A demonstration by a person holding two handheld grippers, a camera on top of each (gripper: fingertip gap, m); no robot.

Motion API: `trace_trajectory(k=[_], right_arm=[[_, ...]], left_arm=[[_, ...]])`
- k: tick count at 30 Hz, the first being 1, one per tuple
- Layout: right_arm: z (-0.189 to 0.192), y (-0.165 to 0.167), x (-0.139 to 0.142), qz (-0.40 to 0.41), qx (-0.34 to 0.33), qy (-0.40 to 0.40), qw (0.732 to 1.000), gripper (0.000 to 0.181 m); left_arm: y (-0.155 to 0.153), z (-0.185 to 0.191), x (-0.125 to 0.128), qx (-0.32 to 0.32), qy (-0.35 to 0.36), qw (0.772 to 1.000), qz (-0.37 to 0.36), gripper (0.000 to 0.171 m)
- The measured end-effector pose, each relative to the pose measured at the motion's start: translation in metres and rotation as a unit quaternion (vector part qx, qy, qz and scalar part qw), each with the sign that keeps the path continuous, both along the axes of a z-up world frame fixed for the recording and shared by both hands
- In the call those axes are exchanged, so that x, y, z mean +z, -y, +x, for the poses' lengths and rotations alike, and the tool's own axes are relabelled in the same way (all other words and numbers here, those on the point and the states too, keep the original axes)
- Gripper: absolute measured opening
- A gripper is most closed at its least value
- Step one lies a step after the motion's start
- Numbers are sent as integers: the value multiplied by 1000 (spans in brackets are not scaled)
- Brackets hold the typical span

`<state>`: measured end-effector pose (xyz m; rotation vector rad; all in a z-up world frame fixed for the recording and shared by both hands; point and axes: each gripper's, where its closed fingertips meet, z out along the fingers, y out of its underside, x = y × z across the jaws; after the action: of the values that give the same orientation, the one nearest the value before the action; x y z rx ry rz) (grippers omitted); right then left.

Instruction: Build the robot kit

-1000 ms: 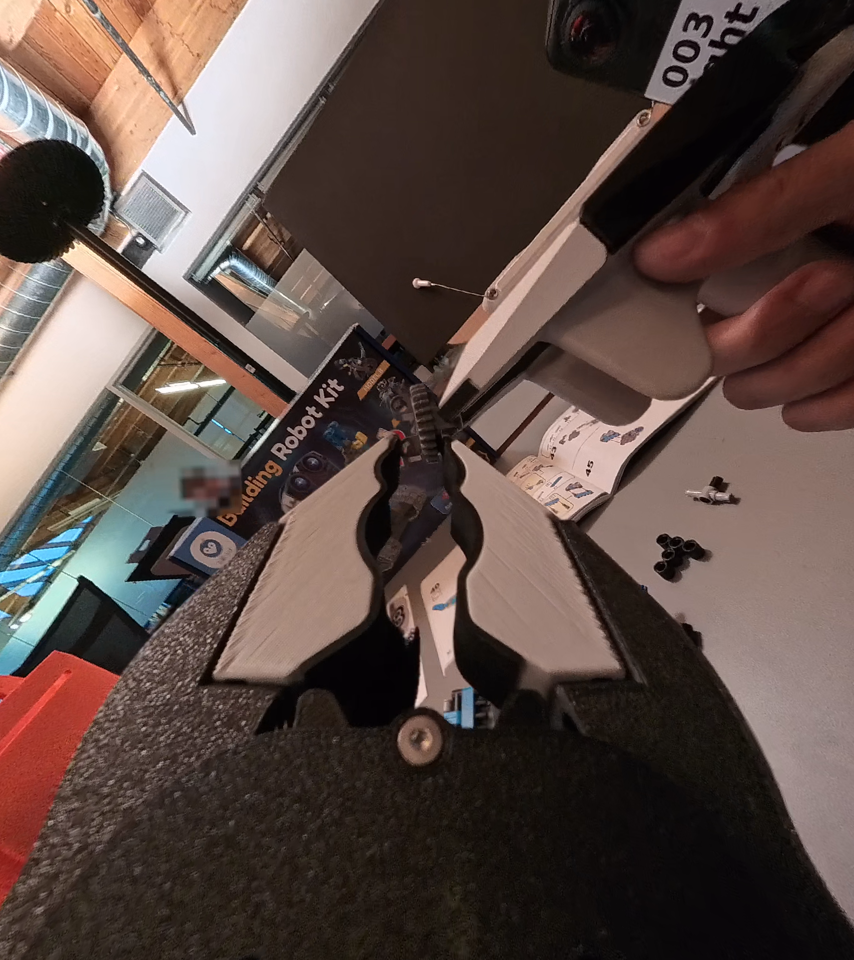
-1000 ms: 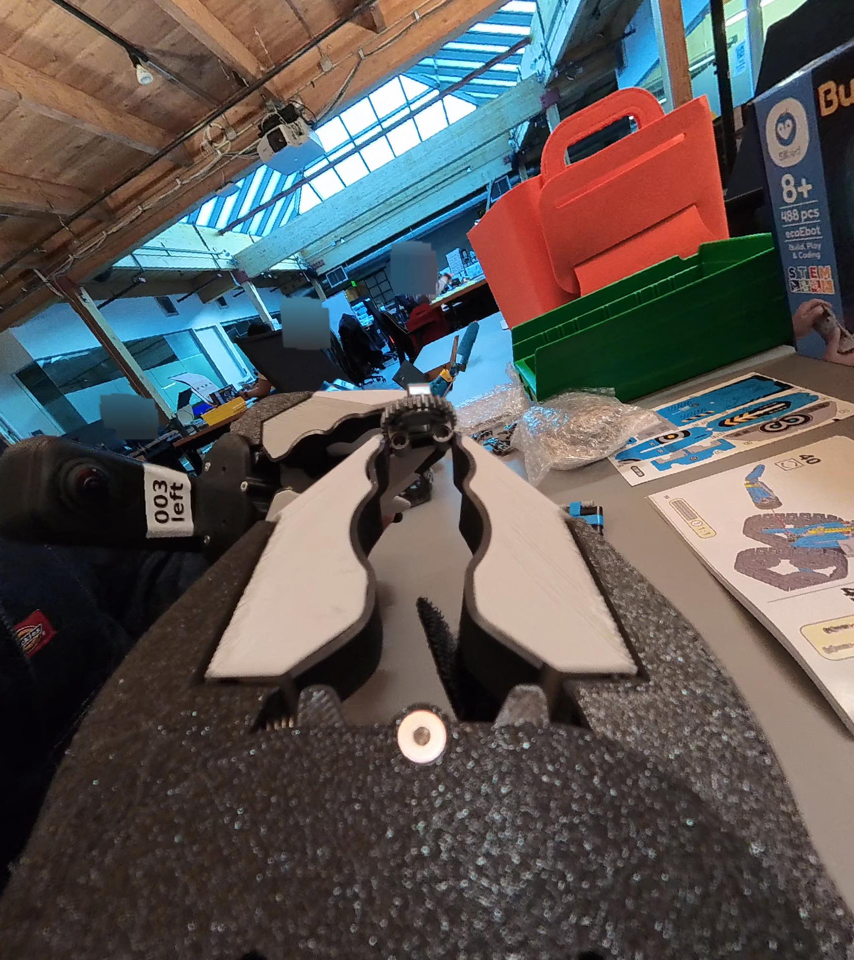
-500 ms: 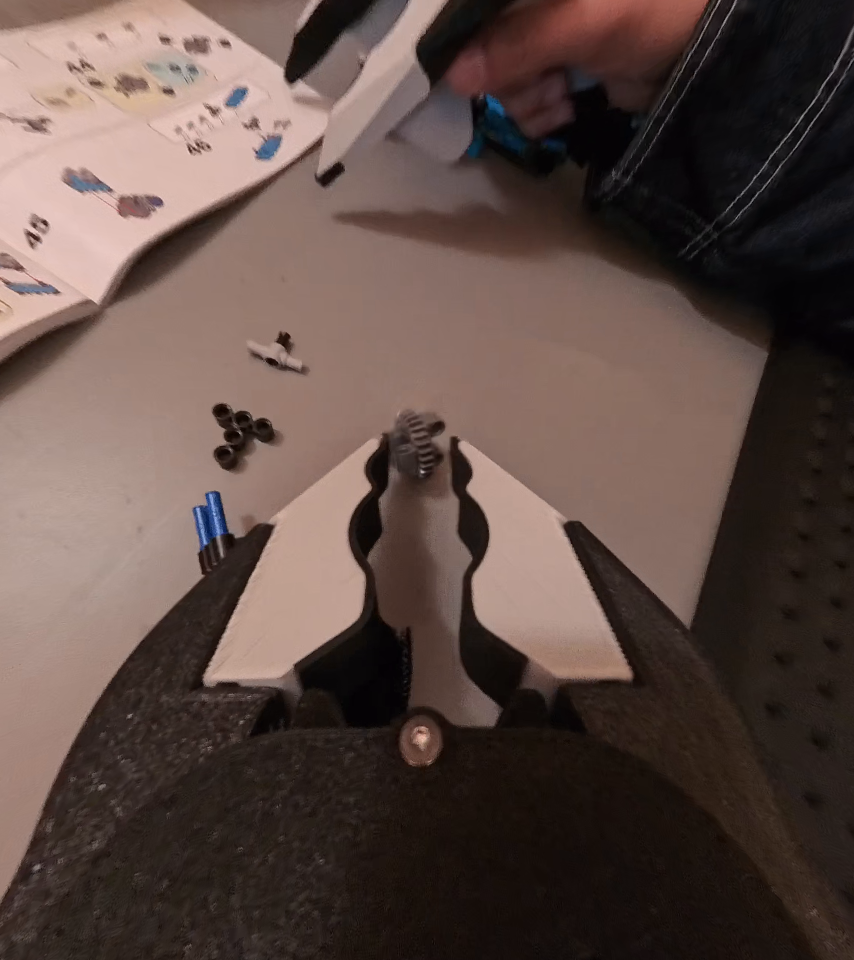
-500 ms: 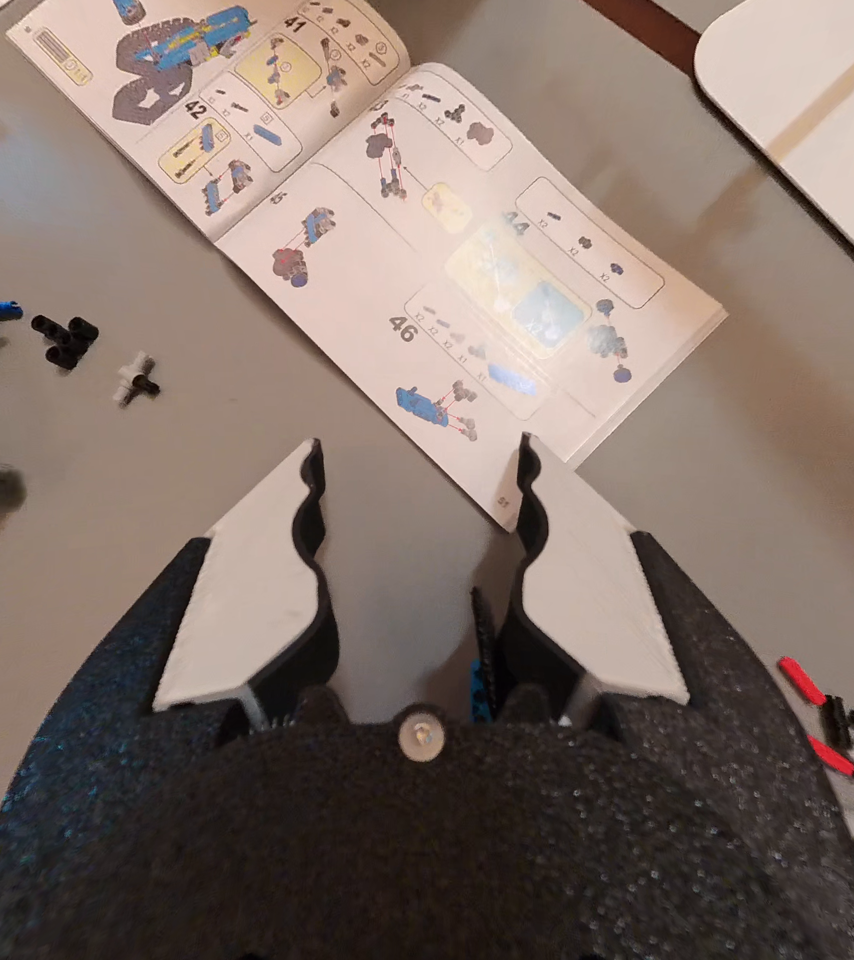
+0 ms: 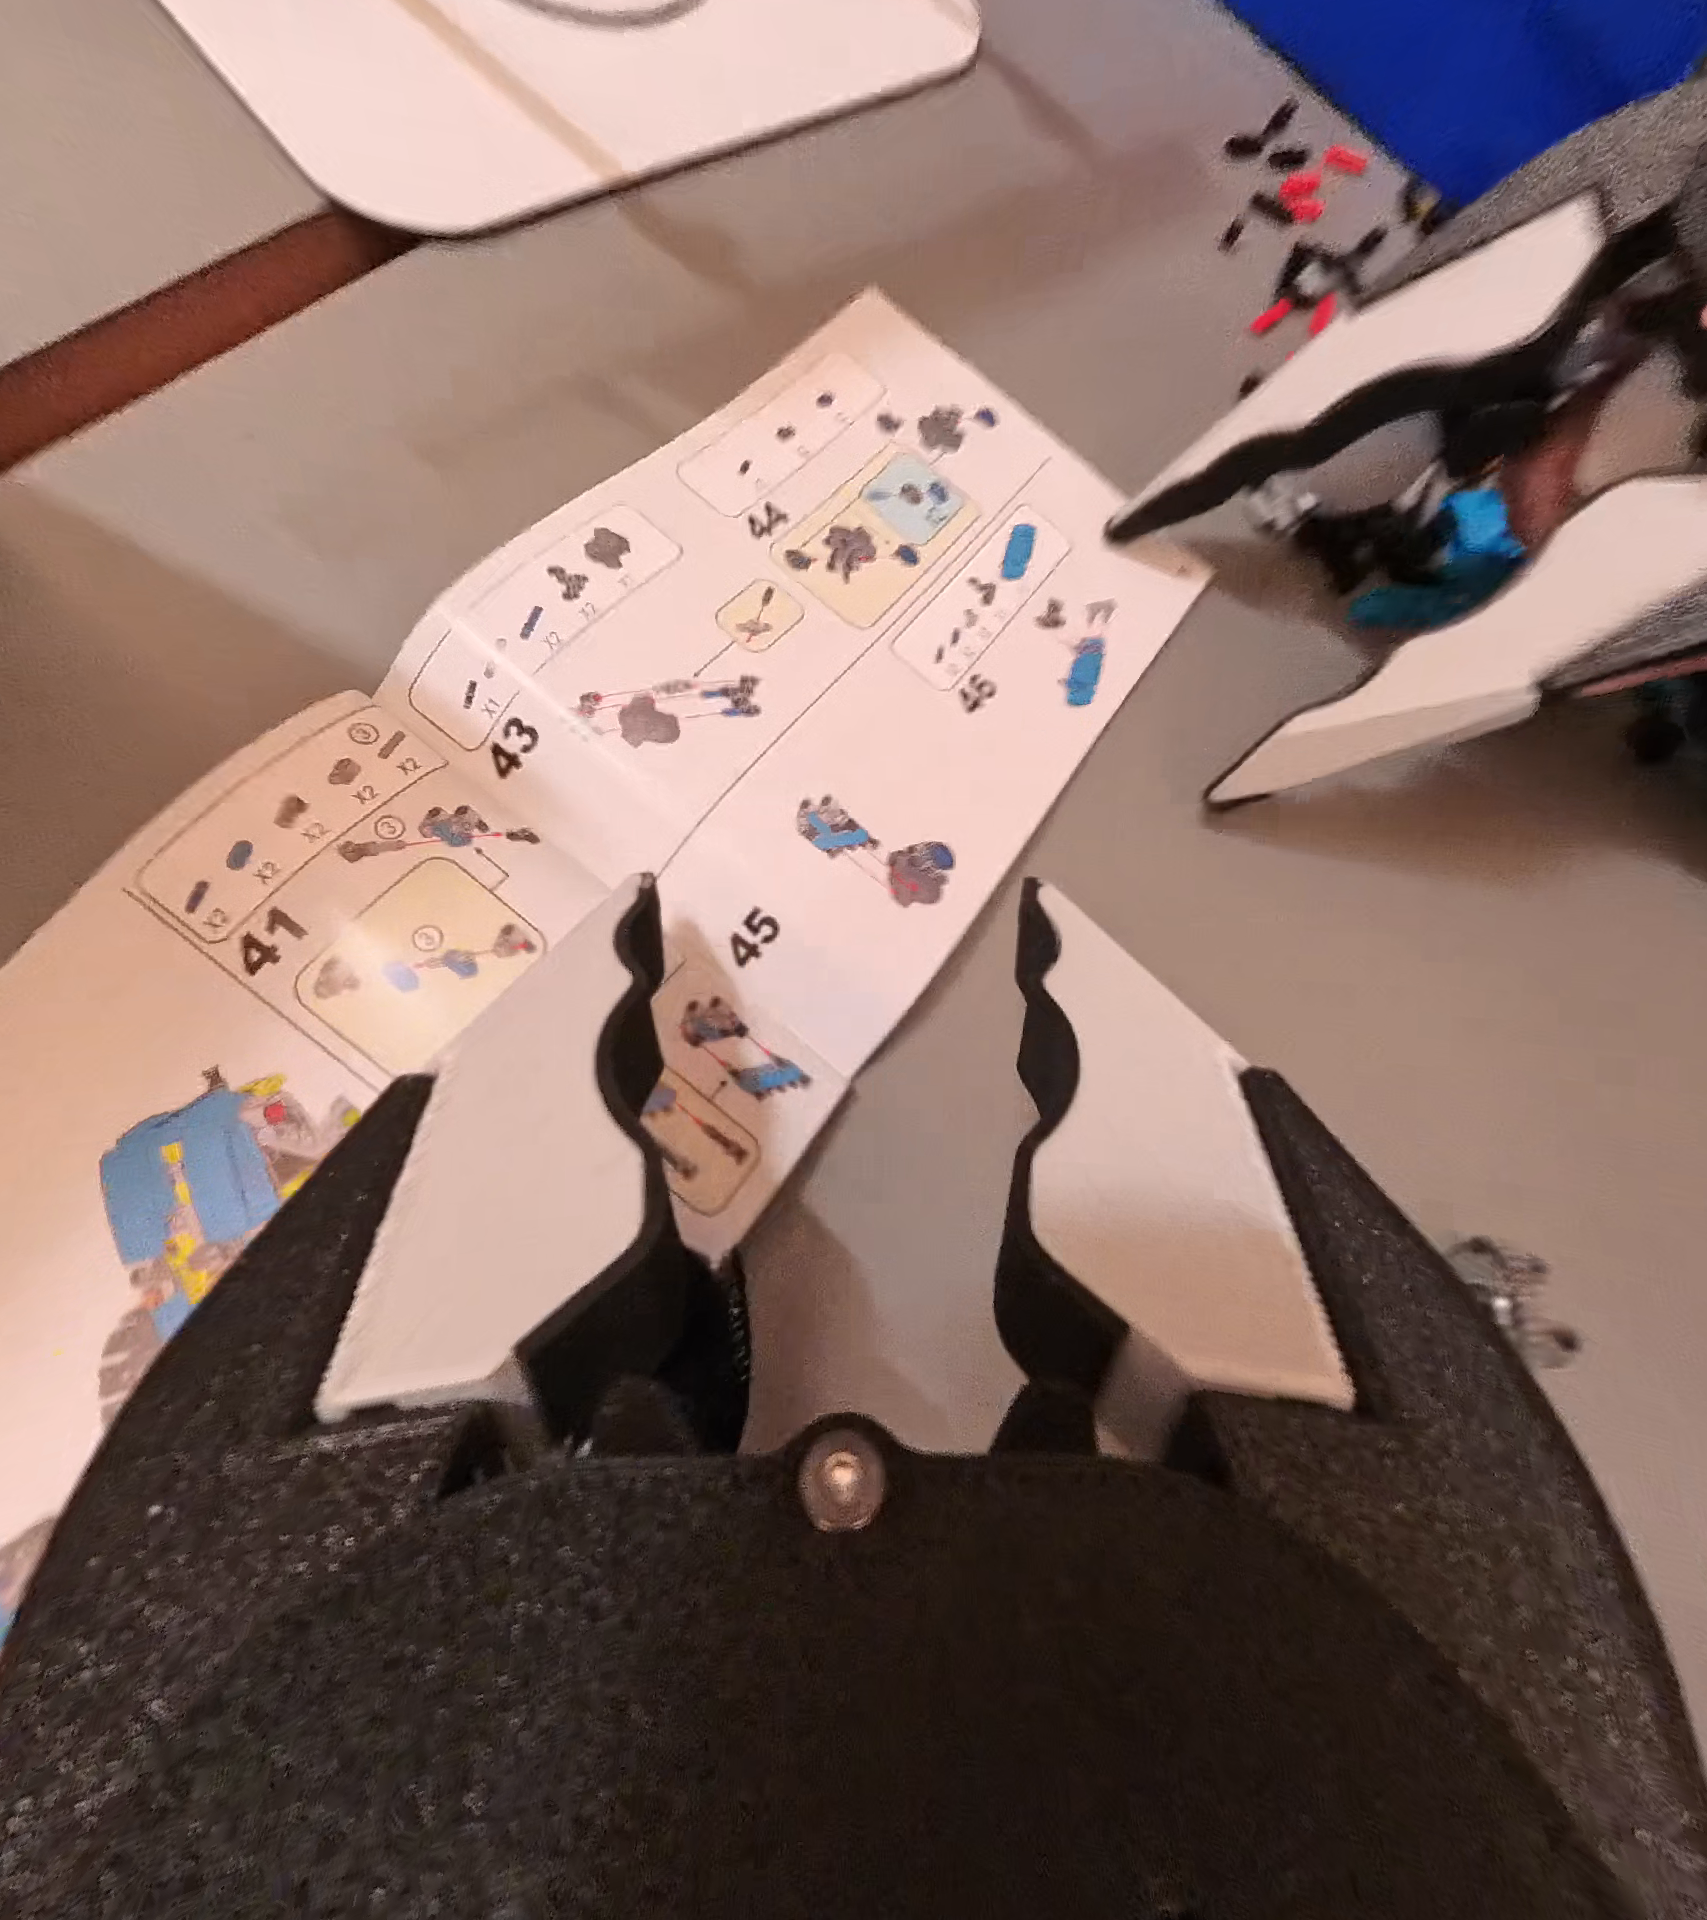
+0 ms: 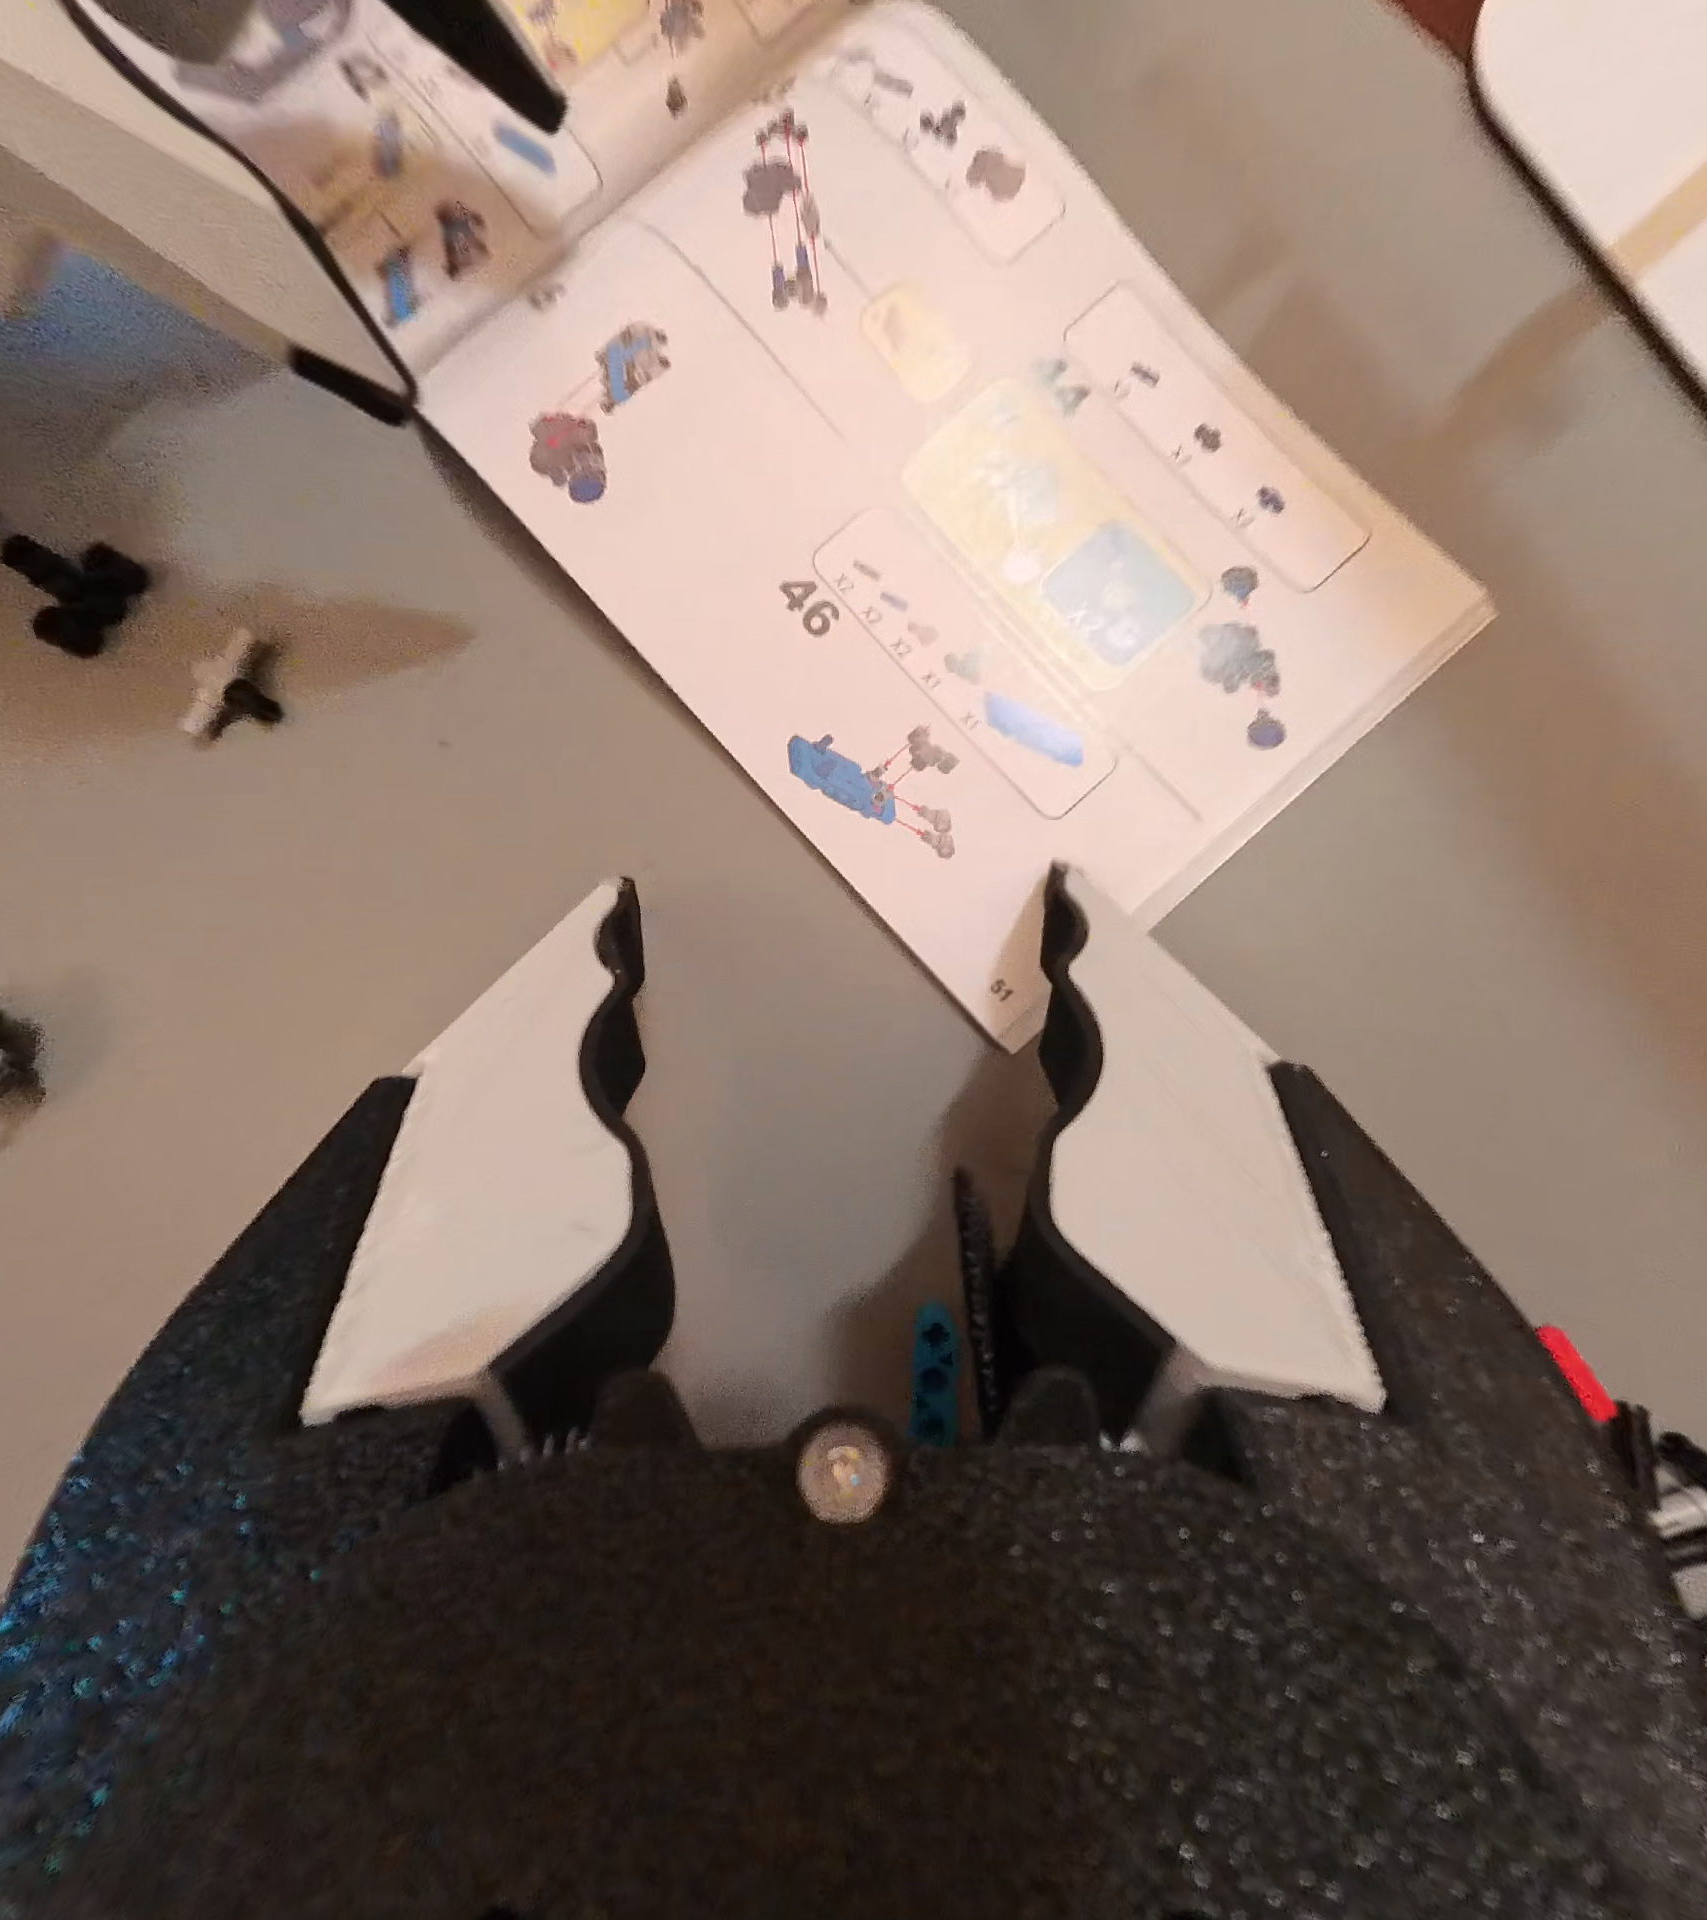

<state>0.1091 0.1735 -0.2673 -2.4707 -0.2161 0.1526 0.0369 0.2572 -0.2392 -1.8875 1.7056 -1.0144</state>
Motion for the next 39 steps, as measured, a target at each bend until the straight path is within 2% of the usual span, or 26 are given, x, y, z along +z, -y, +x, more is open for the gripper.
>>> trace_trajectory(k=[2,4,7,13,17,23,28,33,36,39], right_arm=[[-2,-2,0,2,-1,0,1000,80],[-5,-3,1,-1,2,-9,1000,86],[-9,-6,2,3,6,-20,1000,89],[-27,-15,3,9,24,-35,999,78],[-51,-27,5,18,42,-57,997,78],[-71,-43,10,42,66,-64,995,78],[-61,-49,31,101,58,-39,992,76],[-46,-38,42,114,20,-45,992,73],[-57,-39,42,103,-24,-105,989,73],[-77,-57,47,119,-66,-166,977,71]], left_arm=[[6,2,-16,-11,-16,1000,4,74],[7,0,-19,-18,-19,999,34,71],[6,1,-20,-10,-14,999,39,70],[6,2,-21,-14,-12,998,60,70],[4,3,-19,-8,-9,998,57,68],[-10,5,11,48,49,994,86,72],[-40,-7,37,117,91,980,131,54],[-59,-30,49,186,124,974,48,45],[-64,-40,42,210,126,969,-41,41],[-73,-59,35,249,128,952,-124,40]])
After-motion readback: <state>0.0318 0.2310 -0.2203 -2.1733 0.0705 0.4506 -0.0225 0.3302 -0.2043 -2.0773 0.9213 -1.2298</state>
